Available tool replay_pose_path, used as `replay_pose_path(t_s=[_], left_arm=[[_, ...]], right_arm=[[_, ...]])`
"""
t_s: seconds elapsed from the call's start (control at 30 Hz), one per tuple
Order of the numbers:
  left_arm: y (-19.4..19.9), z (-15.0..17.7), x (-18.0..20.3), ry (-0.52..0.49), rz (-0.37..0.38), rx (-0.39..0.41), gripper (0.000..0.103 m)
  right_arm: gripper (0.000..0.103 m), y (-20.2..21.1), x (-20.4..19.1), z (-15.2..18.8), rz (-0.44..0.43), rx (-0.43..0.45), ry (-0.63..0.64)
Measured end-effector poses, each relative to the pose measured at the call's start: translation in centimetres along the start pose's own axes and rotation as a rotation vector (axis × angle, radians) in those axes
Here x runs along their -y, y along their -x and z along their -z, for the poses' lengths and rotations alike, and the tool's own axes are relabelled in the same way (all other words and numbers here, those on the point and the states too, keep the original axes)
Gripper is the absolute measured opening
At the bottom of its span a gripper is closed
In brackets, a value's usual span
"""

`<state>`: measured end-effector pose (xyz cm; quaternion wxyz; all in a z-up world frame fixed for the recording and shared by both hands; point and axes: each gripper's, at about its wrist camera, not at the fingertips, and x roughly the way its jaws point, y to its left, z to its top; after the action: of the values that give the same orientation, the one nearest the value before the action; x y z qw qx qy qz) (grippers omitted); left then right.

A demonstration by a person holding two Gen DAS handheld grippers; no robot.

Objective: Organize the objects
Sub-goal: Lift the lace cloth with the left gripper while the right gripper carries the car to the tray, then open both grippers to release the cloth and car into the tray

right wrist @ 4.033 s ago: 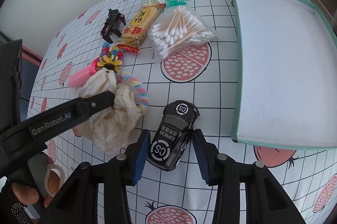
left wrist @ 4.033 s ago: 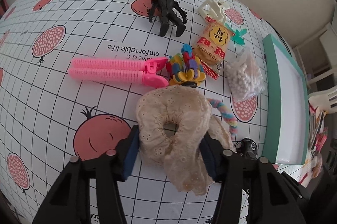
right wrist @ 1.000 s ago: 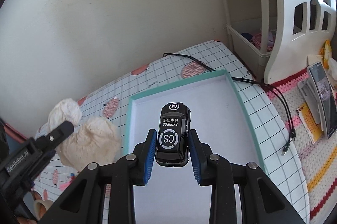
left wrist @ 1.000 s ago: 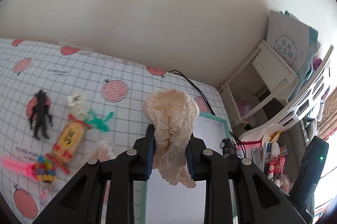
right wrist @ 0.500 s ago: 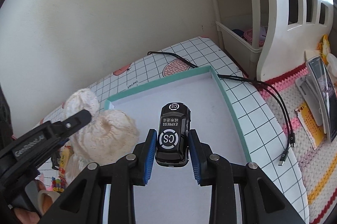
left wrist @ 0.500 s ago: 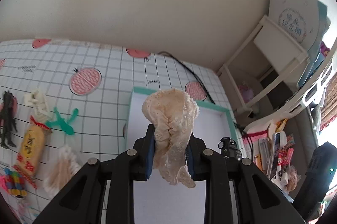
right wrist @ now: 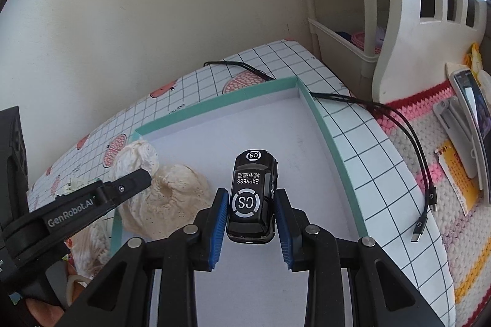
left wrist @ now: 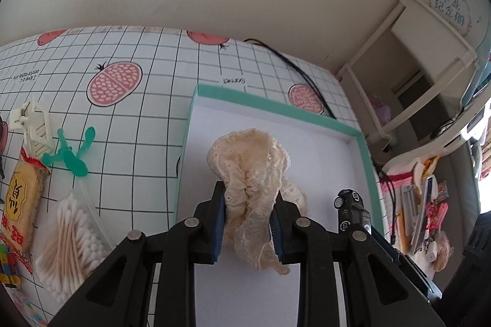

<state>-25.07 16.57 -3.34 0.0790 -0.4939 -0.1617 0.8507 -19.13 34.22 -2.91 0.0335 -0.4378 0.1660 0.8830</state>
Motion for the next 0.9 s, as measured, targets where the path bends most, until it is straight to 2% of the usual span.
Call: replay_pose_path(t_s=[0.27,0.63,0.9], left_arm=[[-1.0,0.6,-0.5,-0.016,-0.049,-0.038,0.028],[-0.9,0.6,-1.0,-0.009,-0.053,-0.053,0.032],[0.9,0.7,-1.4,-0.014,-0.070,-0.055,0.042]], right_arm=[[0.032,-1.2,-0.3,0.7,0.028,-0.059,0.011],[0.032,-1.3,-0.4,0.8,0.040,-0.051,0.021],[0.033,-0.3,-0.5,0.3,0.035,-0.029,0.020]])
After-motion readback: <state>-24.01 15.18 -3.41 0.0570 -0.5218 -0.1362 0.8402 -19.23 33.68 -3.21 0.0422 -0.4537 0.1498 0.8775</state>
